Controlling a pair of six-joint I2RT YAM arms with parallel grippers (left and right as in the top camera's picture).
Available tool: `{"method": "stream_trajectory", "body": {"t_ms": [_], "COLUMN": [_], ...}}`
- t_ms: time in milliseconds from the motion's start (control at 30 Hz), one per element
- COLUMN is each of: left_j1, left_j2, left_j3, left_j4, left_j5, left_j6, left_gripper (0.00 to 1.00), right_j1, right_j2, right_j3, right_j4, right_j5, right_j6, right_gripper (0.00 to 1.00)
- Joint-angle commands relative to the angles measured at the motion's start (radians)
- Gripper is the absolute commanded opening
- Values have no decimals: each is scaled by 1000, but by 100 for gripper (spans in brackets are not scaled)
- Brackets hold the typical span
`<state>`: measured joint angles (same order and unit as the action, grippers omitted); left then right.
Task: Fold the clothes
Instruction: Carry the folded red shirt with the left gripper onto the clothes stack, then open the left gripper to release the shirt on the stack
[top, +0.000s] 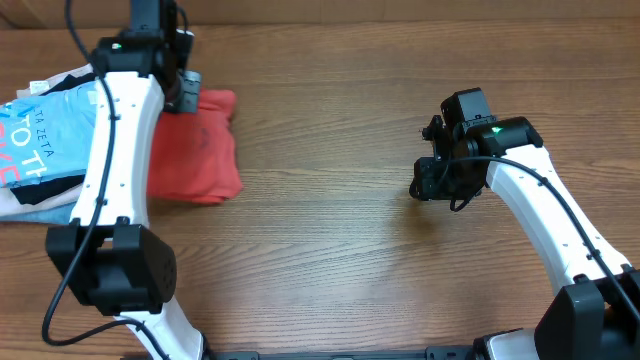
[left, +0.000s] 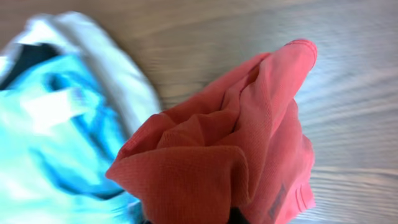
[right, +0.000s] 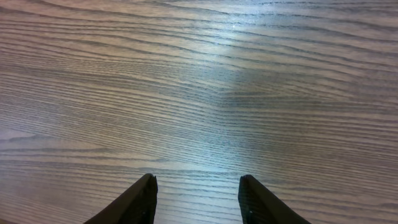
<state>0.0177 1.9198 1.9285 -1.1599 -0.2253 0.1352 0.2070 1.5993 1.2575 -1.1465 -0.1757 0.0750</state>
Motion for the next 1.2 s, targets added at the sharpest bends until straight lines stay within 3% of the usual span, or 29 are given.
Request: {"method": "stream_trajectory", "body": {"t_ms": [0,267,667,1167], "left_j1": [42,130,304,565], "left_j2": [-58,-58,-58,21], "left_j3": [93,160,161,160], "left_j4": [9,95,166,242], "left_j5": [-74,-71,-61,248], "left_j6": [34,109,96,77], "left_gripper": [7,7,7,14], "right_j1": [-6,-5,-5,-5], "right_j2": [-29,-29,-29,-29], "right_j3": [21,21,21,21], "right_j4": [-1,-13,-15,-16], "right_j5": [4,19,19,18], "right_j6": [0,0,1,1], "right_gripper": [46,46,47,47]}}
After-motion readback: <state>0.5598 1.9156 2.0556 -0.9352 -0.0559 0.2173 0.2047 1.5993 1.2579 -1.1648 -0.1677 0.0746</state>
